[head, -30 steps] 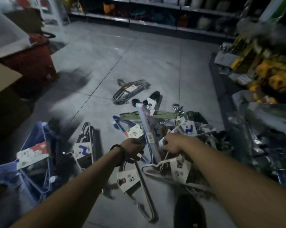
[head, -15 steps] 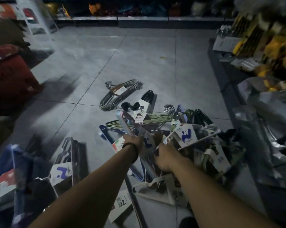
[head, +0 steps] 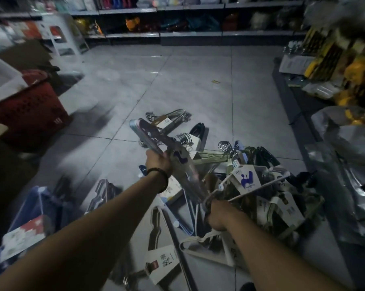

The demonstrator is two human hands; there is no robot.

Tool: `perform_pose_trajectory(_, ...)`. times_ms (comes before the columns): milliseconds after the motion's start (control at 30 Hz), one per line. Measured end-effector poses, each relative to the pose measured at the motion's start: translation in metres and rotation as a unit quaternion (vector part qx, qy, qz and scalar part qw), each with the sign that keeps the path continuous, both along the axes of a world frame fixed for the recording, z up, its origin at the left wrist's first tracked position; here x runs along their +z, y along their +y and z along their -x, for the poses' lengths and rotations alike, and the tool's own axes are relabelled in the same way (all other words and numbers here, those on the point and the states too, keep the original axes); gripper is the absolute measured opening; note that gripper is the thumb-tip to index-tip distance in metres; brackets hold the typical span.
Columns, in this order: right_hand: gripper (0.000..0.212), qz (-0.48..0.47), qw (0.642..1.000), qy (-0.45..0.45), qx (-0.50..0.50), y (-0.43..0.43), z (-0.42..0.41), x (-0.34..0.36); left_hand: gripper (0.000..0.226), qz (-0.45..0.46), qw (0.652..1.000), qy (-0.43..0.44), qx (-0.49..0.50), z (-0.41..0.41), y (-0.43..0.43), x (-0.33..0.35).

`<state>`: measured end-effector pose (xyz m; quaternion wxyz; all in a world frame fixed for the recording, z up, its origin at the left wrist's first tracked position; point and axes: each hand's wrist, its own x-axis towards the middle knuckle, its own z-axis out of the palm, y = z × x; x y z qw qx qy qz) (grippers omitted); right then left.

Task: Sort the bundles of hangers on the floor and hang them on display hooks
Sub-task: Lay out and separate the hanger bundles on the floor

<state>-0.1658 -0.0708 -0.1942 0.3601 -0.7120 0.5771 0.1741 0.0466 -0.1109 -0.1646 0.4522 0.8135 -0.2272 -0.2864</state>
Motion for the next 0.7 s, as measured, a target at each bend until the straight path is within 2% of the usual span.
perform_pose_trajectory(100,0.047,0.051,0.996,-0.045,-0.061,-0.002,-0.011,0.006,0.045,0.032,0.999,0.025,0.012,-0.034,0.019,0.022)
perform_pose_trajectory(167,0.053,0.066,0.982,-0.121,-0.126,0.002,-0.027,0.022,0.041,0.049,0.996,0.069,0.026,-0.048,0.046,0.042)
perform_pose_trajectory(233,0.035,0.062,0.948,-0.227,-0.213,0.009,-0.044,0.037,0.03,0.087,0.987,0.122,0.059,-0.049,0.077,0.063)
perform_pose_trajectory(300,0.017,0.016,0.894,-0.332,-0.3,0.023,-0.076,0.058,0.023,0.14,0.967,0.184,0.104,-0.051,0.108,0.08)
perform_pose_trajectory(333,0.023,-0.037,0.867,-0.356,-0.346,0.033,-0.09,0.07,0.019,0.163,0.954,0.223,0.118,-0.052,0.122,0.087)
perform_pose_trajectory(400,0.061,-0.174,0.813,-0.367,-0.418,0.052,-0.117,0.087,0.013,0.198,0.926,0.288,0.141,-0.054,0.145,0.095)
perform_pose_trajectory(433,0.07,-0.213,0.788,-0.385,-0.43,0.06,-0.132,0.09,0.012,0.215,0.914,0.308,0.154,-0.054,0.158,0.1)
perform_pose_trajectory(500,0.062,-0.264,0.737,-0.446,-0.434,0.076,-0.161,0.1,0.008,0.232,0.903,0.328,0.155,-0.053,0.185,0.11)
perform_pose_trajectory(567,0.047,-0.288,0.678,-0.508,-0.446,0.09,-0.185,0.108,0.009,0.217,0.907,0.333,0.136,-0.056,0.209,0.114)
perform_pose_trajectory(633,0.034,-0.275,0.662,-0.523,-0.462,0.094,-0.202,0.11,0.02,0.182,0.915,0.346,0.097,-0.072,0.24,0.12)
perform_pose_trajectory(700,0.024,-0.256,0.66,-0.524,-0.474,0.098,-0.211,0.109,0.043,0.153,0.923,0.343,0.081,-0.102,0.274,0.126)
